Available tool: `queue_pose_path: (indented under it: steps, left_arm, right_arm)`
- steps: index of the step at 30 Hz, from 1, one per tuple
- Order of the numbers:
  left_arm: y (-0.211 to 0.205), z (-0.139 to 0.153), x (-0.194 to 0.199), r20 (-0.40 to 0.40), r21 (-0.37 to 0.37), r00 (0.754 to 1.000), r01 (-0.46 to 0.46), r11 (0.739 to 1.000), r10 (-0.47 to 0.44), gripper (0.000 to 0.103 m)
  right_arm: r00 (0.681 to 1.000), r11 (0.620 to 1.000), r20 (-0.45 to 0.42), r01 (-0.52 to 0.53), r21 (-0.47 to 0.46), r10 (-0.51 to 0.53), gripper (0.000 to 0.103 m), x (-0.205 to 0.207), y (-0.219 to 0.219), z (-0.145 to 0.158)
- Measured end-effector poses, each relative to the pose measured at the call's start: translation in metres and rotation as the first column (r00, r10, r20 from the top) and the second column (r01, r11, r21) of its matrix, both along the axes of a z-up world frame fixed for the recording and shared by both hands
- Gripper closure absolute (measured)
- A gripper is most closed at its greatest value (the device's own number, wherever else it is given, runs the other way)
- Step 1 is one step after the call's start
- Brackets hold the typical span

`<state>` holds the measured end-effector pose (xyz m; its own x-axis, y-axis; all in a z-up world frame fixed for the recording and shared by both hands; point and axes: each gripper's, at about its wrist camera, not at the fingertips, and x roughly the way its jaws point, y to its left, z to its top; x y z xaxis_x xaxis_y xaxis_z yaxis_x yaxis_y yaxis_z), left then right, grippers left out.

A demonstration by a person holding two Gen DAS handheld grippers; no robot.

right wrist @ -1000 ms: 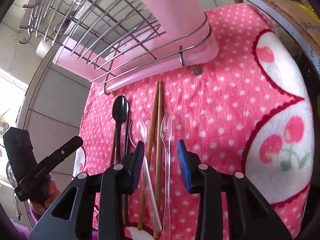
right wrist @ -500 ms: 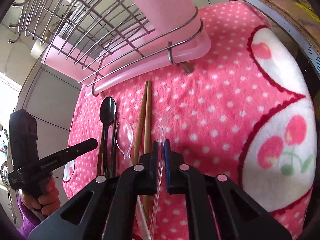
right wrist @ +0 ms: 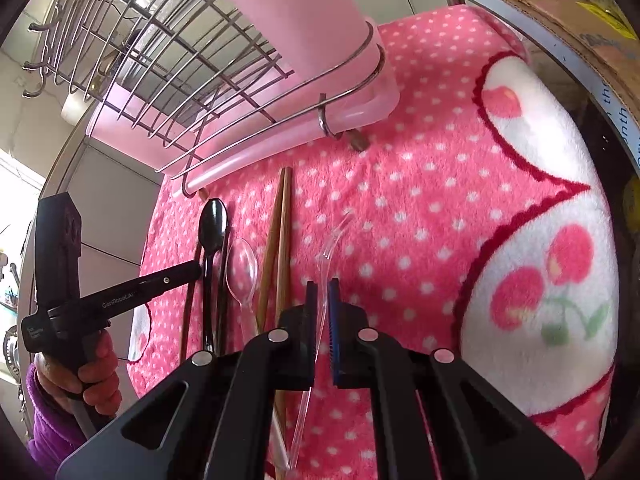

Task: Organize utensils
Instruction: 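Lower the left tool and grasp a wooden chopstick, then lift the chopstick with the left tool while the right tool grasps the clear plastic fork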

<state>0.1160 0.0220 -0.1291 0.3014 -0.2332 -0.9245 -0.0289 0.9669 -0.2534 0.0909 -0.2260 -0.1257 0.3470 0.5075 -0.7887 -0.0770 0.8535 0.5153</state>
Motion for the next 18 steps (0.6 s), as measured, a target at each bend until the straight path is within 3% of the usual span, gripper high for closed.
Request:
queue_pose_path:
  steps: [8,10,12,18]
  left_arm:
    - [0.042,0.005,-0.009,-0.026,0.028,0.999,-0.03,0.999,0.031,0.097]
    - [0.045,0.001,-0.006,-0.048,0.036,0.998,-0.031,0.999,0.033,0.096]
    - [0.047,-0.002,-0.001,-0.072,0.034,0.997,-0.026,0.999,0.028,0.096]
    - [0.039,-0.006,0.022,-0.124,0.065,0.992,0.024,0.998,-0.016,0.094]
  right_arm:
    - [0.998,0.997,-0.065,0.01,0.079,-0.005,0.096,0.009,-0.008,-0.005]
    - [0.997,0.996,-0.076,0.015,0.089,-0.009,0.088,0.01,-0.01,-0.006]
    - [0.997,0.996,-0.077,0.02,0.093,-0.013,0.07,0.011,-0.013,-0.004]
    - [0.996,0.998,-0.086,0.025,0.063,-0.019,0.066,0.017,-0.019,0.004]
